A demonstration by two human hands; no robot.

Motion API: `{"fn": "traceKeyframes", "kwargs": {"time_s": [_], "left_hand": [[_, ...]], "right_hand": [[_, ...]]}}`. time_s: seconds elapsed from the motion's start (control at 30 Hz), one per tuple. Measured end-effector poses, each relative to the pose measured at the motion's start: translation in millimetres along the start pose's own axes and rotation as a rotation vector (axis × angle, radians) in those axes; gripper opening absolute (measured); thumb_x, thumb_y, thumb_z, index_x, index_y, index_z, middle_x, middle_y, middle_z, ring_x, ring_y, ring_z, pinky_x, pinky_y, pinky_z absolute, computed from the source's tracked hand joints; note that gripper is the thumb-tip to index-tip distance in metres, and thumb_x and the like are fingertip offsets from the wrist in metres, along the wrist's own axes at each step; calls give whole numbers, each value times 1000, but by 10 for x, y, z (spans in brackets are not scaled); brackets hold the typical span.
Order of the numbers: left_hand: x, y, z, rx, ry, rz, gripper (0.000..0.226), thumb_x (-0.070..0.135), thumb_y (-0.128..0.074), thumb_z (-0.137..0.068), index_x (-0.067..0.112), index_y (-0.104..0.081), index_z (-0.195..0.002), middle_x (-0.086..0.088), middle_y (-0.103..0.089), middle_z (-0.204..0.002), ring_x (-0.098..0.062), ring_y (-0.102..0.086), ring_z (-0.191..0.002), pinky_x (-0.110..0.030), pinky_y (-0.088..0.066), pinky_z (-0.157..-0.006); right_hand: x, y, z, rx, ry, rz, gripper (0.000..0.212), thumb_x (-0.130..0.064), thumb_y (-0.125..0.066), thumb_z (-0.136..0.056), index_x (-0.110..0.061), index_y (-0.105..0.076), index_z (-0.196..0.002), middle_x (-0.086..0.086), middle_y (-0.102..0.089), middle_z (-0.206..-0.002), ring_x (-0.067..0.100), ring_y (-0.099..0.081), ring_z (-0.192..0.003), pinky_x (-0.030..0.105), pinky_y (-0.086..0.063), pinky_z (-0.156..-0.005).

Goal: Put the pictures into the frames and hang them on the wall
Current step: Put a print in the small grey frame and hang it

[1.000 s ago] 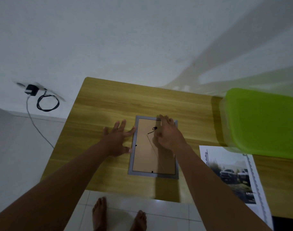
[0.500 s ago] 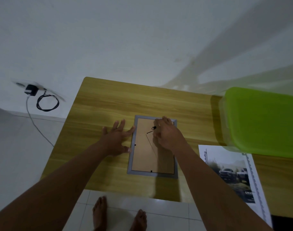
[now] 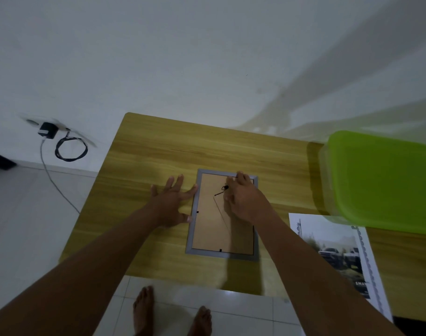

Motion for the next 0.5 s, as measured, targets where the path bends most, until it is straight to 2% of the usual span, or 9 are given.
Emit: {"fn": "traceKeyframes", "kwargs": {"time_s": [0.03, 0.1, 0.17, 0.23, 0.27, 0.33, 0.4, 0.5], "left_hand": [[7, 10, 4, 1, 0, 0, 95, 54, -66, -82, 52, 4, -147, -1, 24, -159, -24, 24, -145, -65, 8, -111], [26, 25, 14, 4, 4, -6, 96, 54, -66, -82, 51, 4, -147, -1, 23, -159, -24, 23, -146, -65, 6, -111], [50, 33, 32, 19, 6, -11, 97, 53, -68, -81, 50, 3, -148, -2, 20, -160, -25, 20, -147, -65, 3, -112], [80, 27, 55, 61, 14, 11, 99, 50, -71, -79, 46, -2, -150, -5, 14, -162, -27, 15, -148, -64, -2, -113], [101, 23, 76, 101, 20, 20, 100, 48, -73, -78, 41, -6, -152, -7, 7, -162, -28, 8, -149, -62, -8, -114], [148, 8, 136, 224, 22, 3, 99, 43, -76, -75, 28, -18, -154, -15, -18, -158, -33, -18, -145, -52, -29, -112], [211, -29, 179, 298, -11, 13, 87, 33, -75, -75, 19, -32, -150, -15, -42, -139, -31, -42, -125, -40, -45, -98], [339, -97, 193, 258, -18, 192, 71, 21, -68, -82, 8, -40, -145, -19, -49, -122, -32, -52, -109, -35, -49, -89]], "right_hand": [[0, 5, 16, -34, -2, 20, 55, -28, -39, -104, -6, -27, -152, 24, -12, -160, 37, -8, -150, 50, -31, -115], [0, 22, 70, -19, 11, -7, 57, -29, -37, -104, -7, -21, -154, 23, -14, -160, 37, -7, -150, 53, -27, -116], [14, 41, 191, 44, -15, -75, 63, -26, -45, -100, -8, -18, -154, 20, -23, -157, 36, -14, -148, 53, -29, -114], [49, 50, 381, 119, -137, -131, 72, -25, -56, -94, -9, -18, -153, 18, -34, -148, 36, -31, -139, 49, -40, -107], [73, 41, 481, 152, -223, -140, 73, -28, -59, -92, -11, -20, -151, 17, -40, -139, 35, -40, -131, 46, -45, -100], [100, 7, 638, 162, -363, -157, 66, -37, -60, -92, -12, -30, -145, 16, -45, -127, 33, -48, -117, 43, -49, -92], [85, -26, 693, 159, -419, -229, 50, -38, -60, -93, -10, -44, -131, 15, -47, -120, 33, -53, -110, 41, -49, -89], [32, -78, 695, 159, -475, -429, 38, -28, -64, -91, -7, -51, -121, 13, -47, -116, 31, -55, -101, 34, -45, -82]]}}
Point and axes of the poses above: each hand's wrist, its own z-axis away from the middle knuckle, its own y-axis out of the back of the hand, x = y × z, the point moved 1 cm from there along -z, towards the middle knuckle
